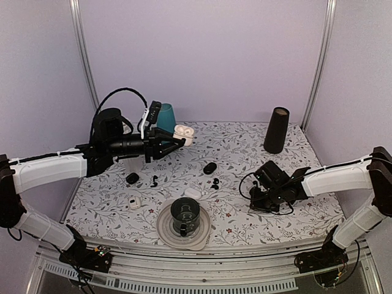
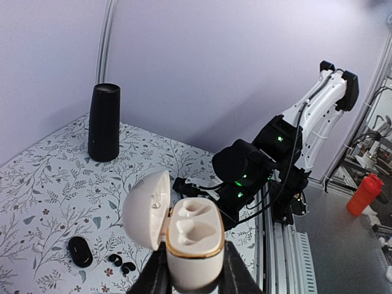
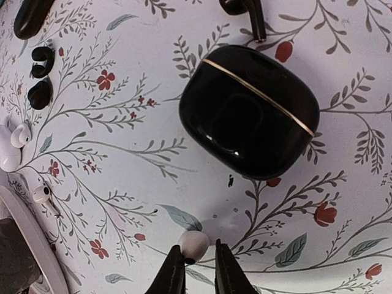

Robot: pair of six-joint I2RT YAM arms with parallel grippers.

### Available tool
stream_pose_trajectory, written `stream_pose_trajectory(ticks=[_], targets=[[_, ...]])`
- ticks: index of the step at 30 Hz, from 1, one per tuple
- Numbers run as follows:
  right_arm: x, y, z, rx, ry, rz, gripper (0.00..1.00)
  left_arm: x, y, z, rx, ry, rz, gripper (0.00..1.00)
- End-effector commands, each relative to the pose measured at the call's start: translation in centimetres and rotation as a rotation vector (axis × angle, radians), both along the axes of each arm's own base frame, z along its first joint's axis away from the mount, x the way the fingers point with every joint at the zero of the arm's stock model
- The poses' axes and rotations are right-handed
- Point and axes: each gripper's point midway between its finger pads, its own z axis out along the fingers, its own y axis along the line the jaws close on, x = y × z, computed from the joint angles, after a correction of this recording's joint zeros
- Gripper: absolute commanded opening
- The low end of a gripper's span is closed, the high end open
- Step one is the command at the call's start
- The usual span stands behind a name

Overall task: Insert the wireless bluetooth earbuds into the charging case
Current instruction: Adjust the right earbud at the center of the board.

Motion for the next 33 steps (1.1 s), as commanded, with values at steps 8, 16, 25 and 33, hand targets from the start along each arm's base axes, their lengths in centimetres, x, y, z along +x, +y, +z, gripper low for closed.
stream_pose_trajectory(ticks=[8, 16, 25, 33], targets=[[0.8, 0.8, 0.1, 0.000, -0.005, 0.019, 0.23, 0.1, 0.6, 1.4, -0.016, -0.035, 0.007, 0.00], [1.3, 1.7, 0.4, -0.030, -0.018, 0.057, 0.27, 0.1, 0.7, 1.5, -0.016, -0.037, 0.009, 0.00], [1.3, 2.1, -0.1, -0.046, -0.004, 0.071, 0.28, 0.2, 0.8, 1.4, -0.014, -0.039, 0.011, 0.00], [0.8, 1.5, -0.5, -0.060, 0.007, 0.056, 0.23, 0.2, 0.8, 1.1, -0.012, -0.034, 0.010, 0.00]])
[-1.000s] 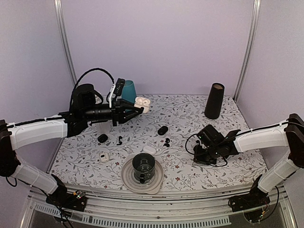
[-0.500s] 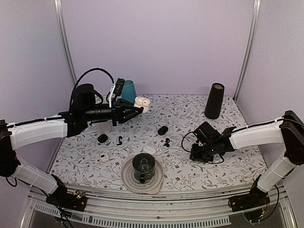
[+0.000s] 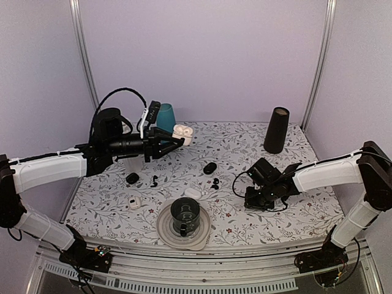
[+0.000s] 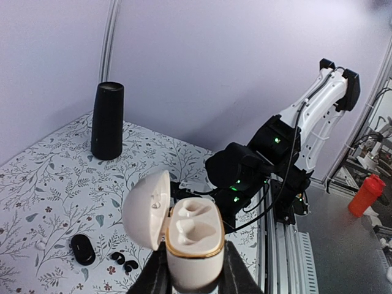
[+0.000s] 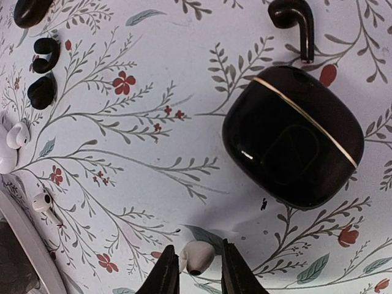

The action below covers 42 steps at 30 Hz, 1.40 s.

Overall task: Insert the wireless bluetooth earbuds into the charging case
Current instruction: Adjust the right earbud at the center of the board.

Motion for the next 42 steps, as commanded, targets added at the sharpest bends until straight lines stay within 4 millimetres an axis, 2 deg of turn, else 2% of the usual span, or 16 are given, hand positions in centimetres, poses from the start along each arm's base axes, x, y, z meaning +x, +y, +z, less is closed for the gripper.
stream_pose_trajectory(ticks=[1, 6, 8, 12, 17, 19, 23, 31, 42], targets=[[0.0, -0.1, -0.2, -0.013, -0.004, -0.005, 0.22, -0.1, 0.5, 1.2, -0.017, -0.039, -0.002, 0.00], [0.1, 0.4, -0.3, -0.007, -0.001, 0.002, 0.20, -0.1, 0.5, 1.2, -0.019, -0.037, -0.005, 0.00], [0.1, 0.4, -0.3, -0.008, 0.002, 0.007, 0.15, -0.1, 0.5, 1.2, -0.019, -0.037, -0.004, 0.00], [-0.3, 0.7, 0.1, 0.007, 0.003, 0.011, 0.15, -0.1, 0.6, 1.3, -0.020, -0.037, -0.002, 0.00], [-1.2, 1.3, 0.1, 0.034, 0.020, 0.019, 0.18, -0.1, 0.5, 1.2, -0.022, -0.032, -0.005, 0.00], [-1.5, 1.4, -0.2, 0.027, 0.025, 0.018, 0.23, -0.1, 0.4, 1.2, -0.025, -0.033, -0.009, 0.00], [-1.5, 0.8, -0.9, -0.012, 0.030, 0.008, 0.28, -0.2, 0.4, 1.2, -0.026, -0.031, -0.013, 0.00], [-1.2, -0.5, -1.3, -0.107, 0.015, 0.005, 0.29, -0.3, 0.6, 1.3, -0.025, -0.032, -0.010, 0.00], [-1.8, 0.3, -2.0, -0.260, 0.013, 0.089, 0.24, -0.3, 0.6, 1.4, -0.027, -0.033, -0.009, 0.00]])
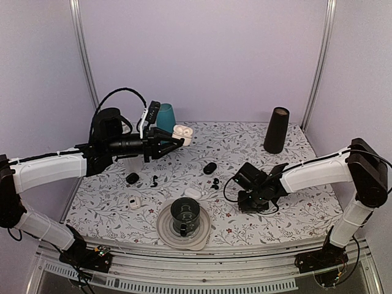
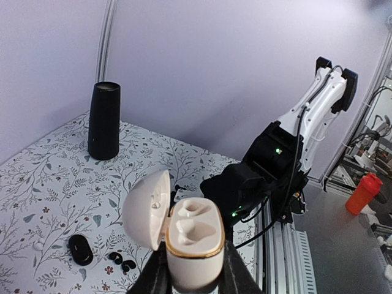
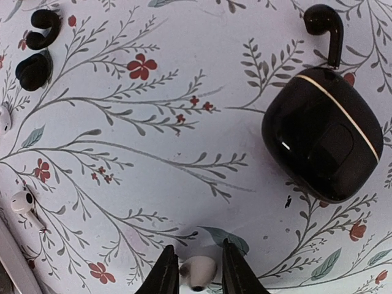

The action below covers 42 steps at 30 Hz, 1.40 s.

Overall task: Insert the wireless bluetooth earbuds into the charging case
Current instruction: Adjust the right earbud at the center of the board, then pick up the right earbud from the center of the board.

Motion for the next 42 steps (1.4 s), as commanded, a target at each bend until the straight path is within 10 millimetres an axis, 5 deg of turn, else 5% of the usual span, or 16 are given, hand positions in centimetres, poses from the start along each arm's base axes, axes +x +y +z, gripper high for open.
stream_pose_trajectory(ticks=[1, 11, 18, 21, 26, 42], targets=[[-1.3, -1.0, -1.4, -0.140, 0.036, 0.046, 0.24, -0.1, 0.5, 1.3, -0.025, -0.034, 0.006, 0.00], [-1.0, 0.4, -0.8, -0.204, 0.027, 0.104, 0.20, 0.0, 0.5, 1.3, -0.026, -0.032, 0.003, 0.00], [-1.8, 1.8, 0.9, -0.071, 0.040, 0.122, 0.42, -0.1, 0.5, 1.4, -0.026, -0.031, 0.002, 0.00], [-1.9, 1.4, 1.3, -0.030, 0.044, 0.097, 0.43, -0.1, 0.4, 1.4, -0.028, -0.030, 0.000, 0.00], [-2.0, -0.5, 0.6, 0.020, 0.064, 0.018, 0.35, -0.1, 0.4, 1.4, -0.030, -0.030, -0.005, 0.00], [-0.7, -0.1, -0.3, 0.018, 0.049, -0.001, 0.24, -0.1, 0.4, 1.6, -0.025, -0.034, -0.005, 0.00]])
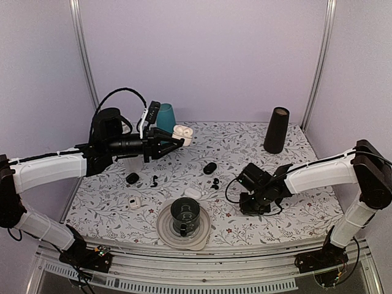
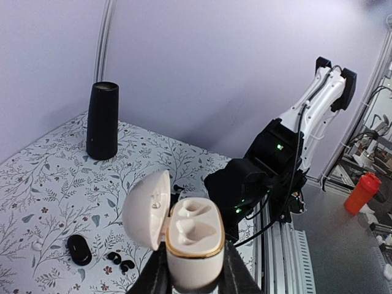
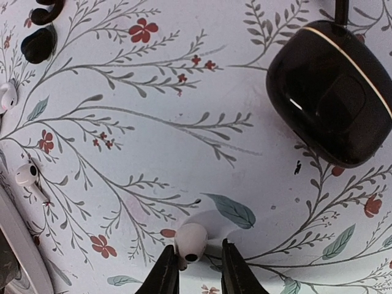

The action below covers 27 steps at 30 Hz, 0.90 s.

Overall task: Insert the wireless bluetooth earbuds into the charging case
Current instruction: Pick up the right earbud from the center of the board.

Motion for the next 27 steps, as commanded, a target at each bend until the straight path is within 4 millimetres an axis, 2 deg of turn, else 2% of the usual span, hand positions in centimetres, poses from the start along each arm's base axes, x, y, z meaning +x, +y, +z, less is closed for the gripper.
stream_pose_trajectory(ticks=[1, 10, 12, 15, 21, 27], targets=[[0.6, 0.0, -0.6, -0.034, -0.003, -0.002, 0.24, 0.0, 0.4, 1.6, -0.025, -0.036, 0.002, 0.00], [0.7, -0.3, -1.9, -0.096, 0.011, 0.030, 0.20, 0.1, 0.5, 1.4, -0.022, -0.035, 0.009, 0.00], [0.7, -0.2, -1.9, -0.100, 0.014, 0.037, 0.15, 0.1, 0.5, 1.3, -0.020, -0.032, 0.010, 0.00], [0.7, -0.1, -1.9, -0.105, 0.015, 0.048, 0.14, 0.2, 0.5, 1.3, -0.020, -0.033, 0.013, 0.00], [1.0, 0.4, -1.3, -0.085, -0.002, 0.059, 0.10, 0.5, 0.3, 0.9, -0.020, -0.014, 0.011, 0.00], [1.7, 0.7, 0.1, -0.023, -0.042, 0.039, 0.09, 0.5, 0.0, -0.3, -0.010, 0.023, 0.008, 0.00]])
